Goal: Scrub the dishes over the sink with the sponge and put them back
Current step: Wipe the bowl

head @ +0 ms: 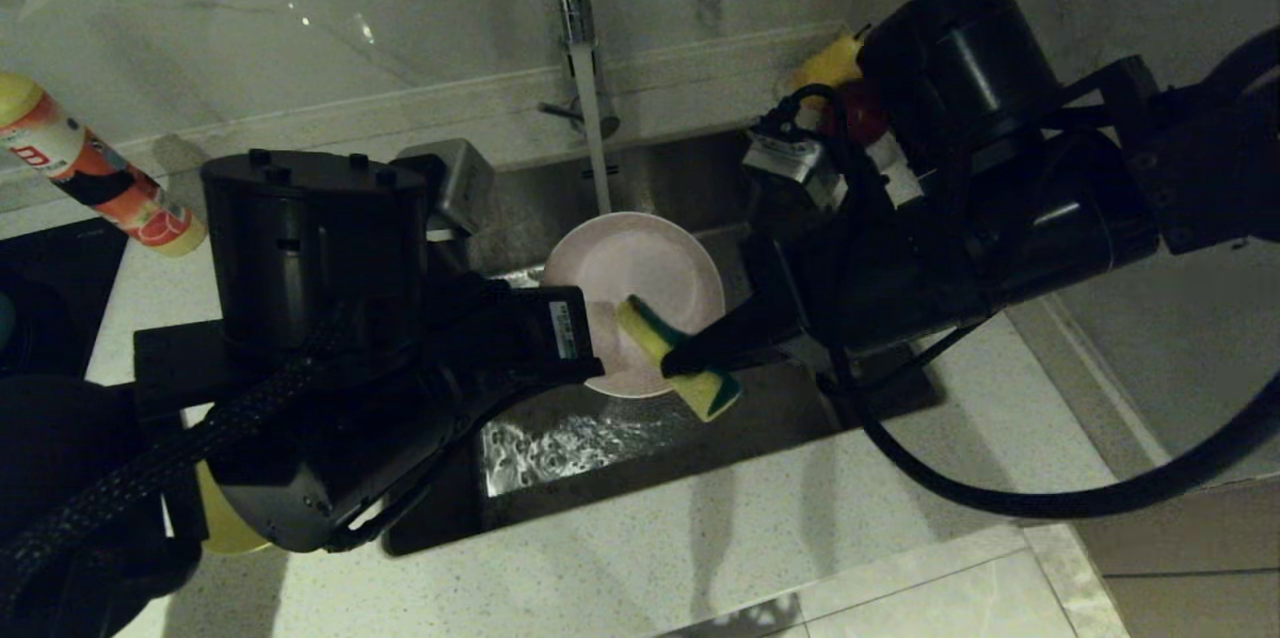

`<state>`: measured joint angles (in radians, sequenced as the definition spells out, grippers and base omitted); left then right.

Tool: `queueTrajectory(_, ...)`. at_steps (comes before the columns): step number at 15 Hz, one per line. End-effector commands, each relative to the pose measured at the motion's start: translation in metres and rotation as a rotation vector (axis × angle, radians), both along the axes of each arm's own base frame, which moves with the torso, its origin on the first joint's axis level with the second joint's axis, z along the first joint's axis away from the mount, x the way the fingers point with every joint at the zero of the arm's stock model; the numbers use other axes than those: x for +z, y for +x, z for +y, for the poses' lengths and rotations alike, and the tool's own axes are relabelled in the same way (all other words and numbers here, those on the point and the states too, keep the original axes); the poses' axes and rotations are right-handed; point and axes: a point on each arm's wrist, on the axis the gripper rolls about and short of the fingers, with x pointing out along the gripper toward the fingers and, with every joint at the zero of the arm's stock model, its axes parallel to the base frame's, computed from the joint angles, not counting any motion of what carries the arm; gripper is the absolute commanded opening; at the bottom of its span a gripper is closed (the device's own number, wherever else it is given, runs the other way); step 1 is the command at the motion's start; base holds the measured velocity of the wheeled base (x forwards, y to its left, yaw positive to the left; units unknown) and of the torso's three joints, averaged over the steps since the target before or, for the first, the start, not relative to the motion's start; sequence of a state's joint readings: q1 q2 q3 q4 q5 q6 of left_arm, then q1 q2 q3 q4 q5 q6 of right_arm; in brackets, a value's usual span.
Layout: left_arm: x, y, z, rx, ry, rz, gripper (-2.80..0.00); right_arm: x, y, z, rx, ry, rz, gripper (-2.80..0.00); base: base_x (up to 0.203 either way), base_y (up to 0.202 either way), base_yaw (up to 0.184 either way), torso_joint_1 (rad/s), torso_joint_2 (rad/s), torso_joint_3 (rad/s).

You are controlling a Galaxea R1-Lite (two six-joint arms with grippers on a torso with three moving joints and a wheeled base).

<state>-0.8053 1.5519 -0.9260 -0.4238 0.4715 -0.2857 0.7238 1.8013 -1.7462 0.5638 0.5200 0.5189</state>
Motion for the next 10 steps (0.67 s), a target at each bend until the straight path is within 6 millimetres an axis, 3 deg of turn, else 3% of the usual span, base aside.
queueTrajectory(1, 0.001, 0.001, 0.0, 0.003, -0.005, -0.003, -2.8, -0.011, 0.004, 0.016, 0.025, -0.013, 0.023, -2.8, 0.0, 0.0, 0.0, 0.0, 0.0, 0.0)
queueTrajectory(4, -0.001, 0.0, 0.0, 0.002, -0.004, 0.001, -2.8, -0.01, 0.007, 0.024, 0.032, 0.003, 0.013, -2.8, 0.0, 0.0, 0.0, 0.0, 0.0, 0.0)
queueTrajectory(10, -0.004, -0.002, 0.001, 0.002, 0.009, 0.007, -2.8, 0.009, 0.015, 0.008, -0.017, 0.047, -0.04, -2.8, 0.0, 0.0, 0.0, 0.0, 0.0, 0.0)
